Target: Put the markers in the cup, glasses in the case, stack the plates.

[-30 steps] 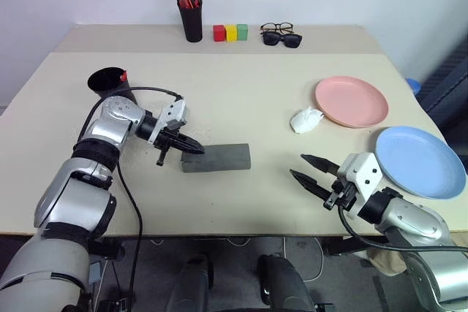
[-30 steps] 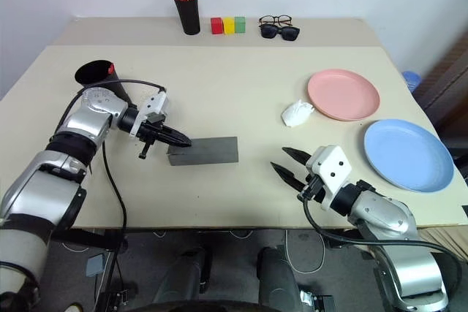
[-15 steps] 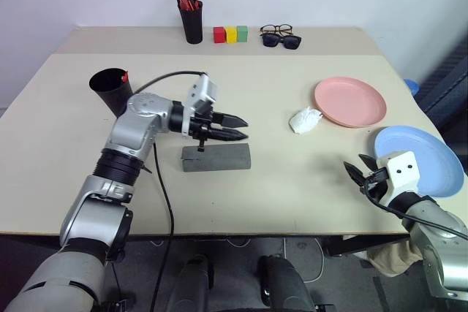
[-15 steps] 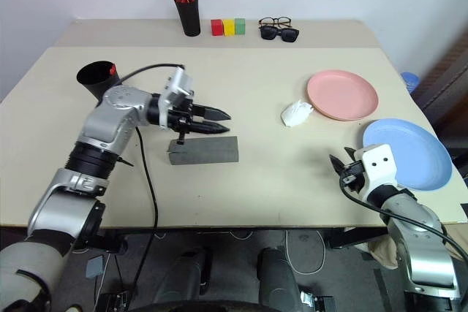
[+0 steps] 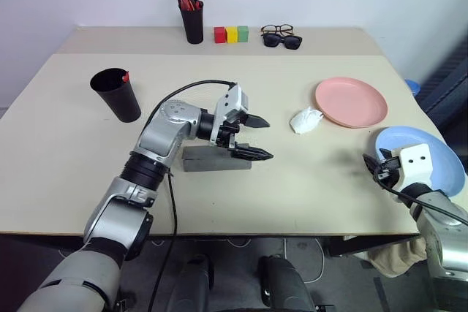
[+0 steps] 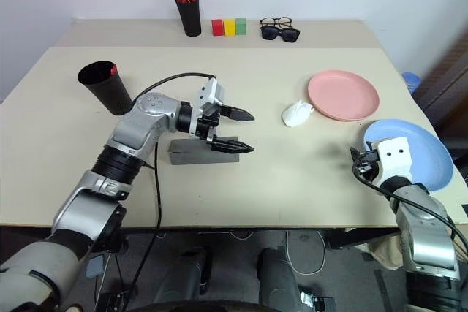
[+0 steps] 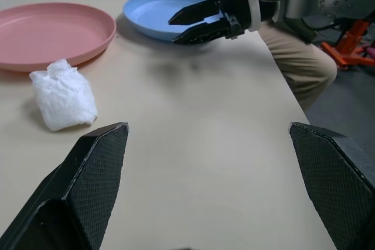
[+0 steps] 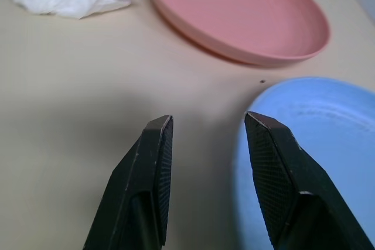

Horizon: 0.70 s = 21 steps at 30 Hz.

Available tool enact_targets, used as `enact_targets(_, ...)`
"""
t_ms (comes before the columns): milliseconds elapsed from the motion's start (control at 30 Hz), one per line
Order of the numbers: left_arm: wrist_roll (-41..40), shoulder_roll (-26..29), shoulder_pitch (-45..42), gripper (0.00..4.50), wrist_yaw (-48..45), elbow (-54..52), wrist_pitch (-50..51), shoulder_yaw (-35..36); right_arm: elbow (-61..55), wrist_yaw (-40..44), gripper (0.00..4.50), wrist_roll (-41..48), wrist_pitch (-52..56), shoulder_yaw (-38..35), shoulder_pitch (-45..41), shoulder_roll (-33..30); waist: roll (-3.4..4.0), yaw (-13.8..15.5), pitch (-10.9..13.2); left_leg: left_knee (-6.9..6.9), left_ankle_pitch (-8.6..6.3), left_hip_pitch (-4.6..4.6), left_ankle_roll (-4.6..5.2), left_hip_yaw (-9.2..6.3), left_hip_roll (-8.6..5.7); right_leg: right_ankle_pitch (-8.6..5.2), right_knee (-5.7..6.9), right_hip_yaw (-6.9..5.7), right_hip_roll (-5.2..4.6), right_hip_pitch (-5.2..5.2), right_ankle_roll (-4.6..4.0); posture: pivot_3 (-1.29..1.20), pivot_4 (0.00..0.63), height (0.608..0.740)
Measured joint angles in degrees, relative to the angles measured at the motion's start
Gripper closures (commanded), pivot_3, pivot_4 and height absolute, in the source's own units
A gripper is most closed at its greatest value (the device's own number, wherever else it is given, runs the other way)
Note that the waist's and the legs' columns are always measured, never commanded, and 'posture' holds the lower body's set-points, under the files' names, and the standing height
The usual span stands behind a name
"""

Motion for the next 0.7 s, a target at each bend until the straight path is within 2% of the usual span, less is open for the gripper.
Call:
enact_targets(233, 0.07, 0.3, -0.03, 0.01, 0.07, -2.27, 1.28, 0.0, 0.19, 0.15, 2.54, -0.68, 3.11, 0.38, 0.77, -1.46, 0.0, 0.11, 0.0, 0.01, 0.0, -0.02, 0.0, 0.0, -0.01, 0.0, -0.03, 0.0, 0.0, 0.0, 0.0, 0.0, 0.15, 0.74)
enact_targets(333, 0.04, 0.51, 0.0, 0.0, -0.28, -4.12, 2.06, -0.01, 1.63, 1.24, 3.26, -0.56, 4.45, 0.58, 0.79, -1.92, 0.01, 0.03, -0.01, 0.0, 0.0, -0.01, 0.0, 0.0, 0.0, 0.0, -0.02, 0.0, 0.0, 0.01, -0.01, 0.0, 0.15, 0.74)
enact_targets(400, 0.0, 0.5, -0.01, 0.0, -0.22, -4.9, 2.43, -0.01, 3.64, 2.17, 4.23, -0.64, 4.72, 0.84, 0.67, -2.31, 0.04, 0.04, -0.02, 0.0, 0.0, -0.01, 0.0, 0.0, -0.01, 0.0, -0.03, 0.0, 0.0, 0.01, -0.01, 0.0, 0.15, 0.74)
enact_targets(433, 0.01, 0.53, 0.0, 0.0, -0.09, -5.05, 2.73, 0.0, 4.31, 2.38, 4.47, -0.69, 4.42, 0.85, 0.62, -2.76, 0.04, 0.03, -0.02, 0.01, 0.0, -0.01, 0.01, 0.0, -0.01, 0.0, -0.03, 0.0, 0.0, 0.01, -0.01, 0.0, 0.15, 0.74)
enact_targets(700, 0.01, 1.18, 1.08, 0.0, 1.18, -5.32, 2.95, 0.08, 5.75, 3.31, 4.47, -0.67, 4.38, 0.67, -1.15, -4.33, 0.04, -0.04, -0.03, 0.03, -0.01, 0.05, 0.02, 0.01, 0.0, 0.0, -0.05, 0.01, 0.0, 0.08, 0.0, 0.0, 0.15, 0.74)
